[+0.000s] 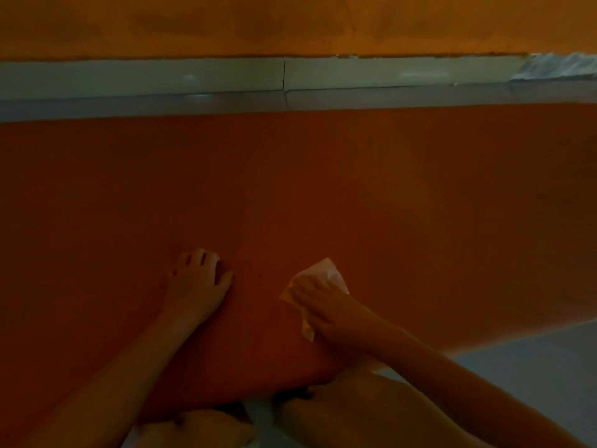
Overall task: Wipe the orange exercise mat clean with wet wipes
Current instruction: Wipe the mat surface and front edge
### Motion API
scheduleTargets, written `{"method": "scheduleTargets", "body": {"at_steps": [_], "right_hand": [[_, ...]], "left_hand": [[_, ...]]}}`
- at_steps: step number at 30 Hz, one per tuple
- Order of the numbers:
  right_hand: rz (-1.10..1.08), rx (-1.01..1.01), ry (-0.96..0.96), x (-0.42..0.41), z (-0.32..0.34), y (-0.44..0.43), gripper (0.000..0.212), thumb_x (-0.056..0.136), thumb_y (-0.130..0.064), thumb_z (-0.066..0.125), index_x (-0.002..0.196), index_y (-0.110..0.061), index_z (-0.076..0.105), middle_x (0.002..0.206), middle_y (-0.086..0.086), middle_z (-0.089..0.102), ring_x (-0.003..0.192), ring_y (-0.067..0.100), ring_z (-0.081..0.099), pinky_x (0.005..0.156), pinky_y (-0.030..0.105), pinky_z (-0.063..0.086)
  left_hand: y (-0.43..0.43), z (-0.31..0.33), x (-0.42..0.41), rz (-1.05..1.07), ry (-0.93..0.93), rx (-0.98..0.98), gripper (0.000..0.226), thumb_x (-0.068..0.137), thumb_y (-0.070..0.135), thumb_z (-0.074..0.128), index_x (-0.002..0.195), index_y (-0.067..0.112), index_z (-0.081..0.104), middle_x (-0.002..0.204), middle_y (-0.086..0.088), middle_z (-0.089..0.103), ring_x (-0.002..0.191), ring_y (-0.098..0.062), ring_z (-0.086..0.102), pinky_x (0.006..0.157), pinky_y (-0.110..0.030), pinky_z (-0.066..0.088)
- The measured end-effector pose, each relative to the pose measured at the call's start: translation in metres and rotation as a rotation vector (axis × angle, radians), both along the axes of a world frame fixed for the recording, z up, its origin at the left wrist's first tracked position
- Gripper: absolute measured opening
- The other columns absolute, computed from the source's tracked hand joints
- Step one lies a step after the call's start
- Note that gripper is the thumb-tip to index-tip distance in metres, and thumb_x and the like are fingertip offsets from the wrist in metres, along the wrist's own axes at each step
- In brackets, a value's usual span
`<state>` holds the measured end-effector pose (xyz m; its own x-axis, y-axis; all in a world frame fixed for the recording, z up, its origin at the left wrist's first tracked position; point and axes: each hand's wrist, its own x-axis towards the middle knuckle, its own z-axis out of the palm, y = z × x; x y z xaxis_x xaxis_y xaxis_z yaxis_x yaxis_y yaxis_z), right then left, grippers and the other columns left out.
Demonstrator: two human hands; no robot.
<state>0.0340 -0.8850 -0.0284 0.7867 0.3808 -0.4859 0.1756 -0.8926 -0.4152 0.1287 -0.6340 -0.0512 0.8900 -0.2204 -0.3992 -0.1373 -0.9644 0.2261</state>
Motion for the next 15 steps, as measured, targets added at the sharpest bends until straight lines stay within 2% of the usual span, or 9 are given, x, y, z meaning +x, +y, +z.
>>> {"method": "scheduleTargets", "body": {"at_steps": [2,5,7,9,11,15], "right_hand": [[0.03,0.017,-0.023,-0.003,0.002,-0.009,0.056,0.096,-0.051,0.008,0.148,-0.033,0.001,0.154,-0.015,-0.009,0.141,0.005,-0.017,0.114,0.037,-0.016],[-0.065,-0.085,-0.004,0.02,-0.007,-0.039,0.049,0.105,-0.035,0.019,0.144,-0.032,-0.01,0.151,-0.012,-0.017,0.135,0.003,-0.022,0.112,0.039,-0.016],[-0.092,-0.246,-0.024,0.045,-0.02,-0.054,0.053,0.103,-0.03,0.014,0.151,-0.019,-0.006,0.16,0.004,-0.013,0.143,0.018,-0.021,0.114,0.049,-0.012],[-0.064,-0.389,-0.03,0.066,-0.033,-0.05,0.059,0.099,-0.031,0.011,0.153,-0.01,0.0,0.16,0.014,-0.01,0.145,0.033,-0.017,0.115,0.054,-0.007],[-0.015,-0.315,-0.058,0.072,-0.035,-0.026,0.061,0.097,-0.037,0.011,0.154,-0.014,0.006,0.161,0.011,-0.006,0.146,0.032,-0.014,0.115,0.053,-0.007],[0.064,0.051,-0.058,0.053,-0.021,0.012,0.05,0.105,-0.03,0.023,0.154,-0.021,0.013,0.161,-0.003,-0.001,0.145,0.013,-0.015,0.114,0.043,-0.021]], "left_hand": [[-0.002,-0.004,0.003,-0.006,-0.008,-0.007,0.051,0.1,0.046,0.036,0.143,0.019,0.037,0.151,-0.003,0.026,0.142,-0.024,0.021,0.114,-0.046,0.021],[-0.002,-0.012,0.002,-0.038,-0.015,-0.023,0.06,0.102,0.045,0.029,0.154,0.02,0.016,0.161,0.001,0.005,0.148,-0.017,0.003,0.119,-0.043,0.006],[-0.002,-0.014,0.002,-0.047,0.001,-0.014,0.06,0.102,0.045,0.026,0.155,0.021,0.01,0.162,0.003,-0.001,0.148,-0.014,-0.004,0.119,-0.042,0.001],[-0.001,-0.015,0.002,-0.049,0.011,0.0,0.059,0.102,0.045,0.025,0.155,0.022,0.009,0.162,0.004,-0.003,0.148,-0.014,-0.005,0.119,-0.041,-0.001],[-0.002,-0.014,0.001,-0.051,0.01,0.008,0.059,0.102,0.044,0.026,0.154,0.022,0.01,0.162,0.005,-0.002,0.148,-0.014,-0.005,0.119,-0.041,0.0],[-0.004,-0.016,0.0,-0.041,-0.026,0.036,0.059,0.102,0.044,0.028,0.154,0.022,0.012,0.162,0.003,0.0,0.149,-0.014,-0.003,0.12,-0.042,0.003]]}}
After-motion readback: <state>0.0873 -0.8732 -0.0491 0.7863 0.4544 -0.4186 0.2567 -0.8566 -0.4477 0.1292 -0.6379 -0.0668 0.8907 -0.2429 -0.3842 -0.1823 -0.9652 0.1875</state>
